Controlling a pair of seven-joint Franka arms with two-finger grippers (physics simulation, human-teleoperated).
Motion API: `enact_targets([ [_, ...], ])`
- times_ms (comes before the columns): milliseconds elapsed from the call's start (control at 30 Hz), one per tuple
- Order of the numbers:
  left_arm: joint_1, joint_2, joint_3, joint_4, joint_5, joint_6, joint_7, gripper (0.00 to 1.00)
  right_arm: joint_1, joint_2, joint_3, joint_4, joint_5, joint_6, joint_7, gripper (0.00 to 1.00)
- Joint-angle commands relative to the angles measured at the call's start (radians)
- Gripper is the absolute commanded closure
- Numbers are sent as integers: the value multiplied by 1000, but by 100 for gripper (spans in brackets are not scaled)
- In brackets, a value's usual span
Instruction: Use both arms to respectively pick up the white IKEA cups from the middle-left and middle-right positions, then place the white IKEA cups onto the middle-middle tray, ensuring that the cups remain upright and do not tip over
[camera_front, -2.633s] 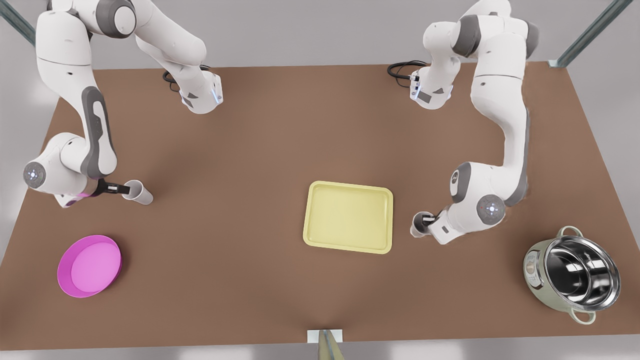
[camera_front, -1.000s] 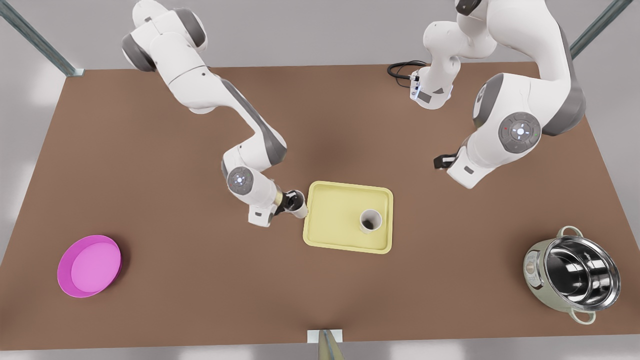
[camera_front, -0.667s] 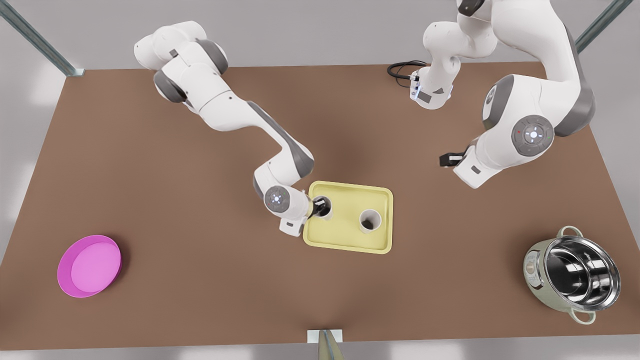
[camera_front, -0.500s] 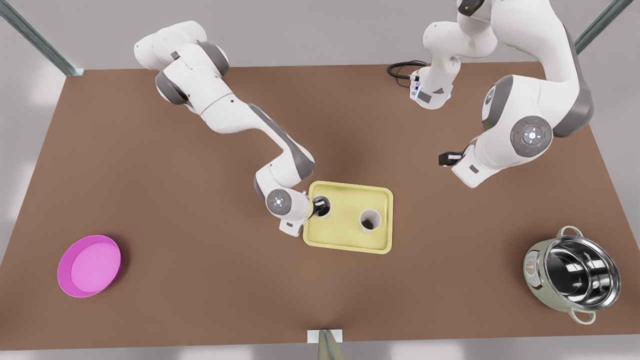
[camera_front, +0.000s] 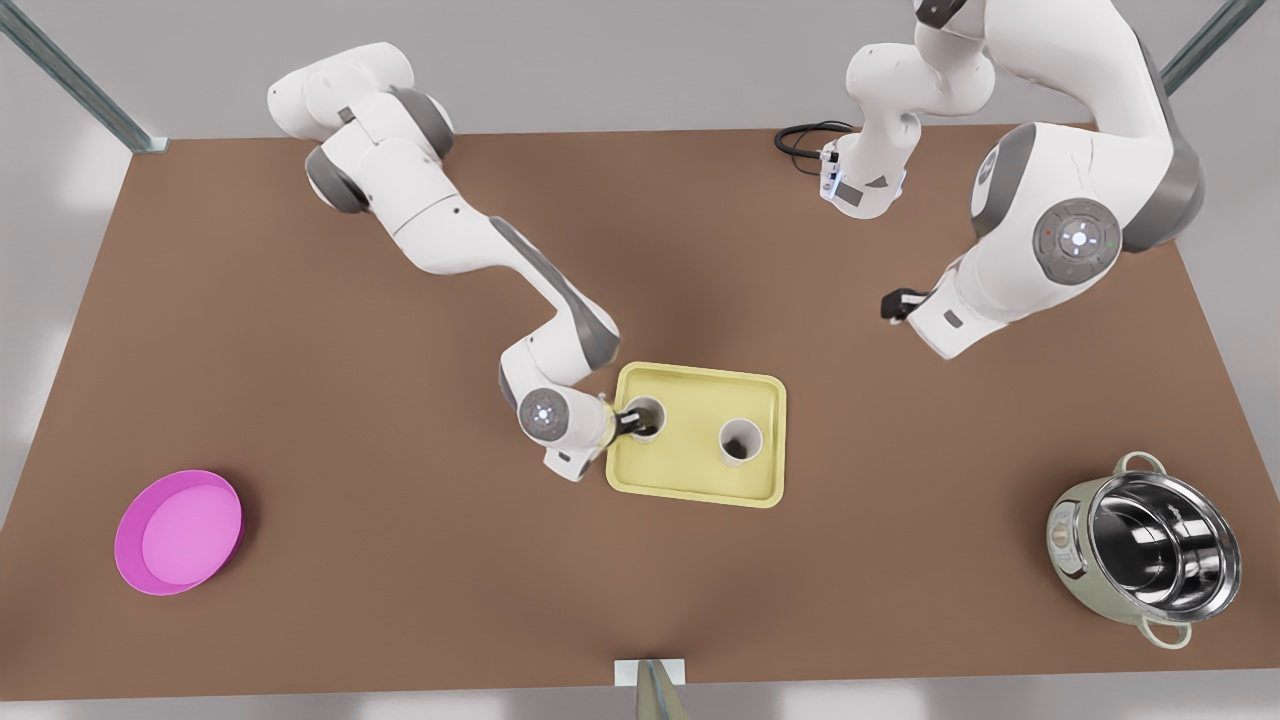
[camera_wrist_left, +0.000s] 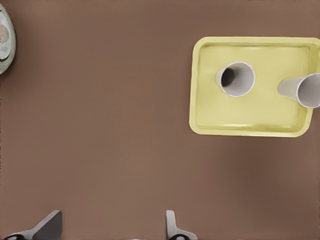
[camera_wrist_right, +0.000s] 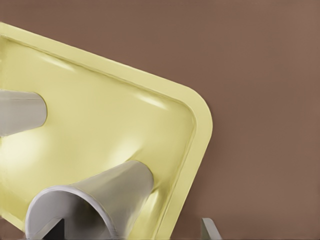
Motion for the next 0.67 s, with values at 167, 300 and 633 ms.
enact_targets([
  [167, -4, -1, -5, 10, 10, -41, 41, 0, -346, -135, -42, -20, -206, -519, 27, 0],
  [300, -3, -11, -21, 6, 13, -65, 38, 0, -434, -317, -120, -6, -406, -631, -265, 0],
  [633, 0, -12, -19, 6, 13, -79, 36, 0, -418, -741, -186, -188, -288, -743, -326, 0],
])
